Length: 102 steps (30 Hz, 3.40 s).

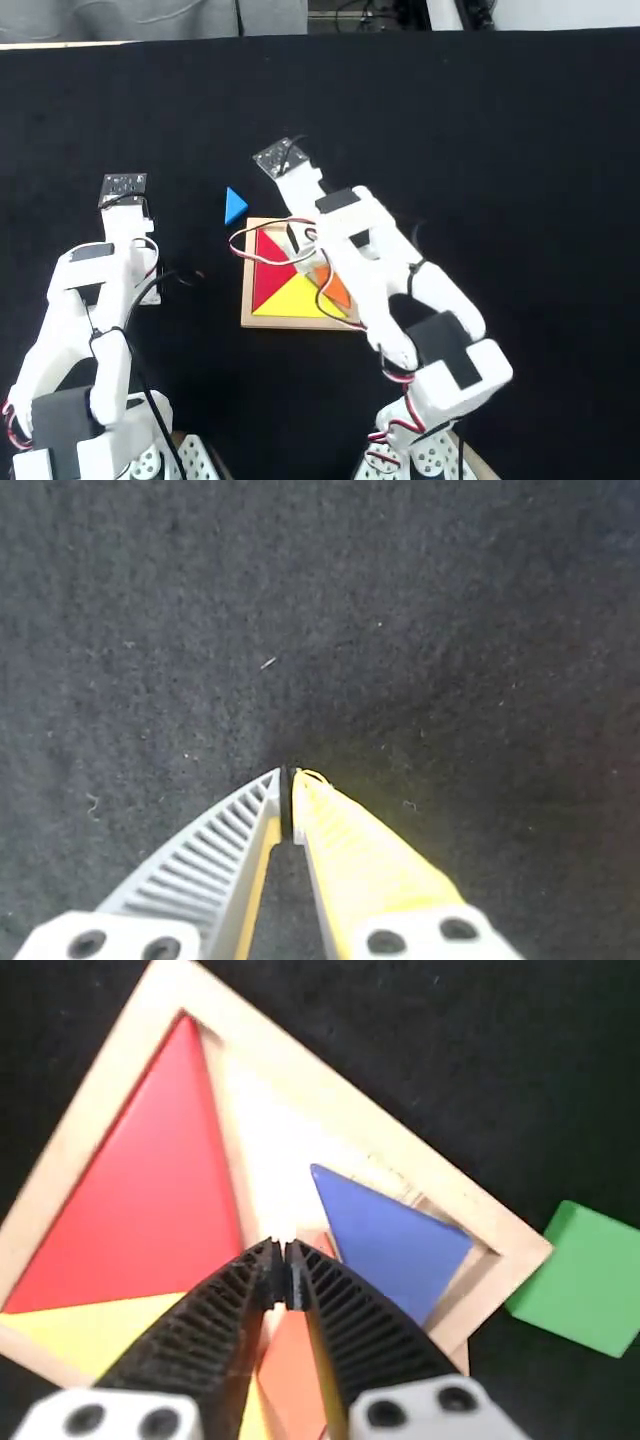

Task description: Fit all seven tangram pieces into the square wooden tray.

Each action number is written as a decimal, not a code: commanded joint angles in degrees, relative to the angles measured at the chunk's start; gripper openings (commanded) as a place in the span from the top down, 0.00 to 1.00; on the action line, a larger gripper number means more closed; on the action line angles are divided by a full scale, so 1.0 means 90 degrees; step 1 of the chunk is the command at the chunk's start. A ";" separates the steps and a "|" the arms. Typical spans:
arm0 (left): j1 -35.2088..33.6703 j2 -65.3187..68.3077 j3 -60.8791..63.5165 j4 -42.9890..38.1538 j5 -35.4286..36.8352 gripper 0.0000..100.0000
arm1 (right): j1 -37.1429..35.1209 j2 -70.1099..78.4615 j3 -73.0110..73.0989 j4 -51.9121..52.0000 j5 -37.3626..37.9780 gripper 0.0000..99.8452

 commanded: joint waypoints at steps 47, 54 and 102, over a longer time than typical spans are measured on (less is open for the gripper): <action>0.0083 -0.0078 -0.0171 0.0010 0.0020 0.97 | 0.1387 0.1167 -0.1685 0.0586 0.0049 0.99; 0.0054 -0.0078 -0.0171 0.0029 0.0020 0.97 | 0.0664 0.1109 -0.1382 0.0635 0.0049 0.99; 0.0024 0.2374 -0.2193 0.2149 0.0752 0.97 | 0.0830 -0.1255 -0.0493 0.1143 0.0821 0.98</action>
